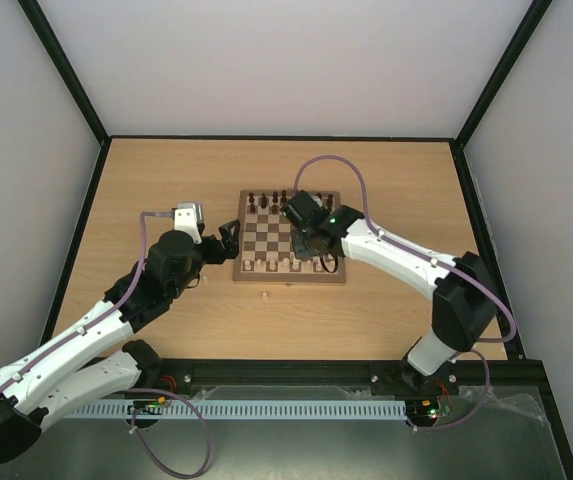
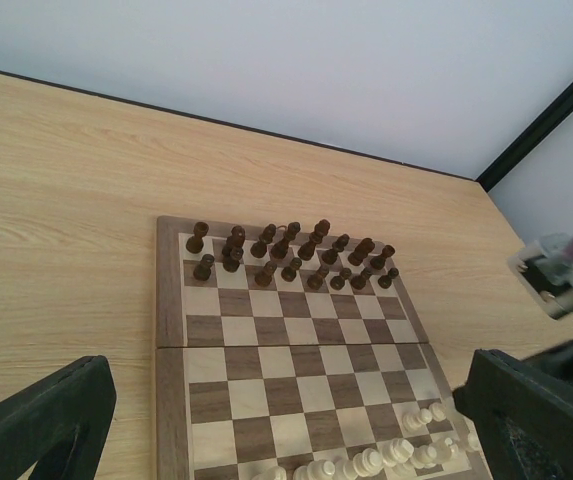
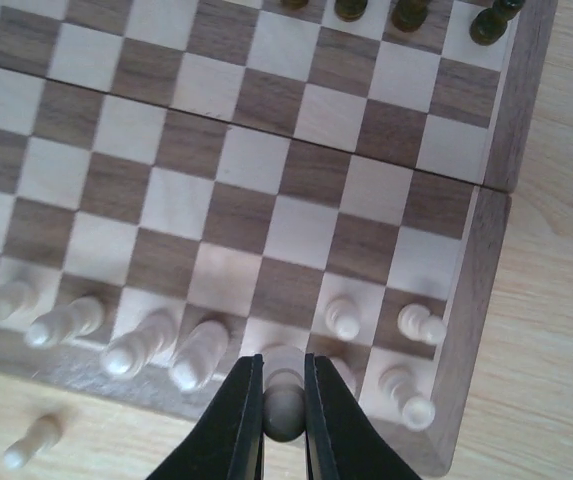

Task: Set up the chess pieces on the board
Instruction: Place the chess piece on the chessboard.

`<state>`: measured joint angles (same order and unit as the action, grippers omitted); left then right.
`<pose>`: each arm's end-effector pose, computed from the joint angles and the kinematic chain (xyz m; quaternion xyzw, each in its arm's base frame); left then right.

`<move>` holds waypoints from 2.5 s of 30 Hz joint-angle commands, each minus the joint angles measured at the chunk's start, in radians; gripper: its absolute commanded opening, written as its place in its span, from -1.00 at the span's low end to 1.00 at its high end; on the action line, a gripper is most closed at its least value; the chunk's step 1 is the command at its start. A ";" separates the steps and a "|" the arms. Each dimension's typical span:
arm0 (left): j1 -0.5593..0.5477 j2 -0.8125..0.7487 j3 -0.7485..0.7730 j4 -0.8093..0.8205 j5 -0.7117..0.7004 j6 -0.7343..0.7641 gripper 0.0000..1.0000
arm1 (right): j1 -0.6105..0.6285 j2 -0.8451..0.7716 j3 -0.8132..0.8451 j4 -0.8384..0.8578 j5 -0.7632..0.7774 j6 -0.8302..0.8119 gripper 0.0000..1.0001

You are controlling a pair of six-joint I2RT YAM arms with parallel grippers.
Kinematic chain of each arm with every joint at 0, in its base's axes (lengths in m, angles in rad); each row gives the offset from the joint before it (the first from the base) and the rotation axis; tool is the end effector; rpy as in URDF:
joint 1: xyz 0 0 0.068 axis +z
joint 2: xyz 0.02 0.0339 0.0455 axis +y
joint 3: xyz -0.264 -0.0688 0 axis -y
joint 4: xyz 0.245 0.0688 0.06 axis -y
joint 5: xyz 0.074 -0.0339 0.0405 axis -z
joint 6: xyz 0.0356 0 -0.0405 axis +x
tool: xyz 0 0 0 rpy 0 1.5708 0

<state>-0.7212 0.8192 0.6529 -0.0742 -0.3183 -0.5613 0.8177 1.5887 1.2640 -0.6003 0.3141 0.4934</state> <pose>0.1546 -0.1210 0.2993 -0.0355 0.7822 -0.2646 0.5629 0.2412 0.2412 0.2700 -0.1022 0.9324 0.0735 0.3389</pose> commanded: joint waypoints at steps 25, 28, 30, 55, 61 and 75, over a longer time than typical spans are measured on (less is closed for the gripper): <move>0.006 -0.011 -0.002 0.011 -0.007 0.000 0.98 | -0.061 0.256 0.071 0.014 -0.052 -0.060 -0.81; 0.006 -0.011 -0.003 0.011 -0.007 0.001 0.98 | -0.064 0.265 0.069 0.019 -0.056 -0.062 -0.81; 0.006 -0.011 -0.003 0.011 -0.007 0.000 0.98 | -0.069 0.271 0.065 0.021 -0.059 -0.064 -0.80; 0.006 -0.005 -0.003 0.014 -0.007 0.000 0.98 | -0.082 0.278 0.034 0.033 -0.072 -0.075 -0.58; 0.006 -0.003 -0.004 0.014 -0.008 0.002 0.98 | -0.083 0.250 0.030 0.037 -0.064 -0.067 -0.50; 0.006 -0.007 -0.009 0.018 -0.003 -0.001 0.98 | -0.091 0.104 0.036 0.067 -0.073 -0.061 -0.18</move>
<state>-0.7212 0.8207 0.6529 -0.0738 -0.3180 -0.5613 0.7322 1.7908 1.3132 -0.5385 0.2432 0.4313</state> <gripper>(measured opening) 0.988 0.386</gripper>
